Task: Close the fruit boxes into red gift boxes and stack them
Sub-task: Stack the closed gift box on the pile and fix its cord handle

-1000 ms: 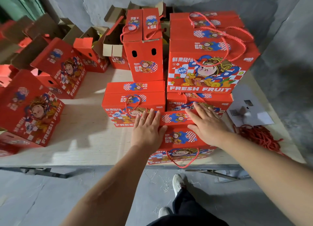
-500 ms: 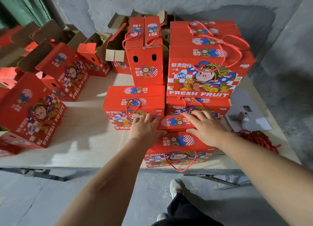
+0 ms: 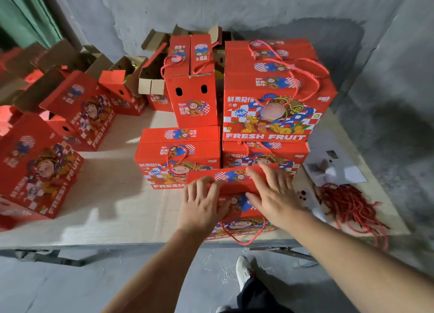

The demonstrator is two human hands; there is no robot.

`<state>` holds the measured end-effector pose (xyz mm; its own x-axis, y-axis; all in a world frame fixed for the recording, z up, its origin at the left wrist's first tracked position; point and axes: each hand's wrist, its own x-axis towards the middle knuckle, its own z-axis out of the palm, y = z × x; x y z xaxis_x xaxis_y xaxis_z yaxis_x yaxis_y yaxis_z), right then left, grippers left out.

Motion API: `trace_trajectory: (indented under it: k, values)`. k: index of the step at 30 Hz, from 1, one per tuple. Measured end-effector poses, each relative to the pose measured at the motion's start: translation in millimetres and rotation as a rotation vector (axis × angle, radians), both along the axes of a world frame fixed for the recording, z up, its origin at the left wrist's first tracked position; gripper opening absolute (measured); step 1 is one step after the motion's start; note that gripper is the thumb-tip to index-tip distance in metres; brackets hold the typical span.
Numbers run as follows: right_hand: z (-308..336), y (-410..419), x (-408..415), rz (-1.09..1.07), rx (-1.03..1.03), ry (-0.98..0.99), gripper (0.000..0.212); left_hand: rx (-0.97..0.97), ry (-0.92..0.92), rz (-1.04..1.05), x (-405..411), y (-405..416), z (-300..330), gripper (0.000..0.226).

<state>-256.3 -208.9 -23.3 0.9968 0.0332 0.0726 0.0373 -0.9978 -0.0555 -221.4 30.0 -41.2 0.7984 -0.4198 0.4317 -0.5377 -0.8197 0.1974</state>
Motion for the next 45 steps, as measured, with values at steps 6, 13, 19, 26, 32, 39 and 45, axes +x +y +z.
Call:
trace_trajectory:
  k: [6,13,19,26,32,39,45]
  values:
    - [-13,14,-24,-0.004,0.047,-0.137,0.082,0.014,0.005,-0.018,8,2,-3,0.067]
    - [-47,53,-77,-0.183,0.25,-0.249,0.076,-0.041,-0.013,-0.056,-8,1,-12,0.042]
    - [-10,37,-62,-0.525,0.527,-0.072,0.08,-0.087,0.123,0.086,-1,5,-2,0.081]
    - [11,98,-49,-1.025,1.427,0.112,0.127,0.278,0.357,0.126,62,29,55,0.095]
    - [20,143,-21,-1.021,1.575,0.105,0.128,0.298,0.656,0.075,61,22,66,0.087]
    - [25,103,-13,-0.723,1.254,0.404,0.094,0.546,0.663,0.259,-10,3,55,0.122]
    - [21,85,-12,-0.609,0.628,0.471,0.12,0.467,0.802,0.143,-57,-18,40,0.084]
